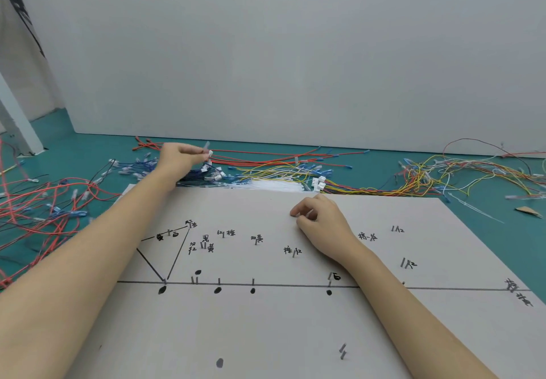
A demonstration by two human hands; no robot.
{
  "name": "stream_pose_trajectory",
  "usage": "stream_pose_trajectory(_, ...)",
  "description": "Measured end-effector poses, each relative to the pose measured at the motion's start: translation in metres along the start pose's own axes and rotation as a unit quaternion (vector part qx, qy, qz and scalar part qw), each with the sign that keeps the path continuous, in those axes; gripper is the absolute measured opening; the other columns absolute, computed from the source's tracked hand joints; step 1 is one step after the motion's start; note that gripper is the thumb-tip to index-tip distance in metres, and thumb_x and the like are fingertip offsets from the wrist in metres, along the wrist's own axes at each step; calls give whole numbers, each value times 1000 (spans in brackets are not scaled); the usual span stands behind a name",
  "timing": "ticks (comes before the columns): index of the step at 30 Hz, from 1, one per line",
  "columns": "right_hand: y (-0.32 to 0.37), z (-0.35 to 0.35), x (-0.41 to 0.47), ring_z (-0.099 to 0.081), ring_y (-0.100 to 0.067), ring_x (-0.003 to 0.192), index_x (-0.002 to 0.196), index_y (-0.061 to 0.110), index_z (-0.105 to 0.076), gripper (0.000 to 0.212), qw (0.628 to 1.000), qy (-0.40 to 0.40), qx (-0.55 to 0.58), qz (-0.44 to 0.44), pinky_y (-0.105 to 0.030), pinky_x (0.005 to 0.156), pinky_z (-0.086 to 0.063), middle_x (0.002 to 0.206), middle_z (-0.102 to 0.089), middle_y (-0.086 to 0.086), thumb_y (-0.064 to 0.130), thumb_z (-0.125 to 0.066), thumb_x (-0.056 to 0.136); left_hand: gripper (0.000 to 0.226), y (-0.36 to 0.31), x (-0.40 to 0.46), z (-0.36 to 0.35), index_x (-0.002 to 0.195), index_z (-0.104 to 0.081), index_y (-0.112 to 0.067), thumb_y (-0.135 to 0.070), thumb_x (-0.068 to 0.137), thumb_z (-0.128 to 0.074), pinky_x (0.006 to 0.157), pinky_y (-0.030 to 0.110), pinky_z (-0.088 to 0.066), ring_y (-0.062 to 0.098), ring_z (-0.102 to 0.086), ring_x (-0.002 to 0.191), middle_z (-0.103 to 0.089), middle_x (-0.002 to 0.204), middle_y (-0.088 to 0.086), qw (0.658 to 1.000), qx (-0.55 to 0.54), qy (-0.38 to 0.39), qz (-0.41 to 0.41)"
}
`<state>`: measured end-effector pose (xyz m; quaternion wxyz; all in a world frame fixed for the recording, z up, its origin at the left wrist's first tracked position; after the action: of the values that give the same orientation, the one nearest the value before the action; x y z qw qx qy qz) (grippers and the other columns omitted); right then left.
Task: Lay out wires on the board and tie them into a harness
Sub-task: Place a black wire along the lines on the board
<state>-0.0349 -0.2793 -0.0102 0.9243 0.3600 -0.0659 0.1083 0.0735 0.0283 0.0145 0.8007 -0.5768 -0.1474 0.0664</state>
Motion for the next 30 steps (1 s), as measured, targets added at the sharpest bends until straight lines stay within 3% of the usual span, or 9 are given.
stream_pose_trajectory(7, -1, 0, 0, -50, -18, 94, 85, 28, -65, 22, 1000, 1, -2, 3, -27, 76, -37, 92, -53, 2, 10, -53, 87, 16, -34, 2, 27, 90, -75, -12, -27, 88, -70, 70, 21, -38, 9, -51, 71, -60, 77, 1, 986, -14, -142, -85)
stream_pose_trajectory(9, -1, 0, 1, -50, -18, 94, 84, 29, -65, 22, 1000, 1, -2, 3, -27, 77, -37, 92, -53, 2, 10, -53, 87, 21, -50, -1, 39, 72, -67, -16, -23, 92, -65, 57, 23, -37, 12, -42, 58, -51, 64, 3, 968, -126, -190, -106)
stream_pose_trajectory(13, -1, 1, 0, -50, -19, 94, 83, 29, -65, 23, 1000, -4, 2, 2, -28, 77, -38, 93, -54, 1, 10, -54, 87, 19, -55, 4, 65, 93, -65, -8, -20, 100, -53, 52, 21, -43, 8, -47, 50, -49, 64, 0, 850, -464, -251, -5)
stream_pose_trajectory(15, -2, 0, -1, -51, -19, 95, 84, 28, -65, 22, 1000, -3, 2, 1, -28, 78, -39, 93, -55, 1, 10, -54, 87, 21, -58, 3, 70, 100, -64, -7, -21, 102, -49, 50, 19, -41, 8, -44, 48, -48, 65, -1, 815, -523, -246, 33)
stream_pose_trajectory(17, -2, 1, -1, -51, -19, 95, 84, 28, -66, 22, 1000, -3, 5, -1, -28, 80, -40, 93, -55, 1, 10, -54, 87, 22, -69, -4, 71, 102, -64, -12, -26, 102, -47, 46, 16, -35, 4, -38, 46, -46, 67, -4, 823, -520, -223, 49)
stream_pose_trajectory(20, -1, 1, -1, -52, -16, 90, 85, 28, -65, 21, 1000, -9, 20, 0, -29, 80, -42, 93, -57, 1, 11, -54, 87, 19, -96, -25, 59, 101, -62, -21, -34, 101, -48, 38, 14, -18, 3, -22, 40, -37, 64, -10, 896, -426, -116, 53)
stream_pose_trajectory(24, 2, 7, -4, -51, -7, 71, 84, 25, -66, 18, 996, -26, 82, 2, -21, 67, -39, 89, -62, 1, 11, -55, 87, 23, -90, -96, 12, 94, -72, -13, -26, 97, -54, 32, 14, -17, 4, -22, 37, -37, 53, -11, 978, -133, 148, 56)
stream_pose_trajectory(27, 4, 7, -7, -50, -9, 62, 71, 18, -62, 19, 997, 26, 73, -5, -26, 64, -41, 70, -61, 5, 26, -61, 88, 27, -44, -150, 1, 81, -75, -22, -31, 96, -55, 43, 20, -30, 11, -37, 48, -53, 58, -11, 957, 192, 214, 23)
stream_pose_trajectory(30, 7, 4, -18, -47, -13, 56, 60, 18, -46, 48, 990, 134, -18, -42, -30, 59, -38, 58, -53, 7, 60, -61, 76, 27, -17, -173, 20, 81, -57, -31, -48, 97, -42, 57, 30, -37, 19, -55, 72, -62, 77, -10, 872, 477, 75, -79)
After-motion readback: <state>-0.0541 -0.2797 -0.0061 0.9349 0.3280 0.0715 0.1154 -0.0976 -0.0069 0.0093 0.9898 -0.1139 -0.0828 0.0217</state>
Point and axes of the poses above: each hand's wrist, its own x-axis towards the middle knuckle, its own z-axis out of the back of the hand, y = z × x, the point moved 7 cm from there along x, towards the middle knuckle
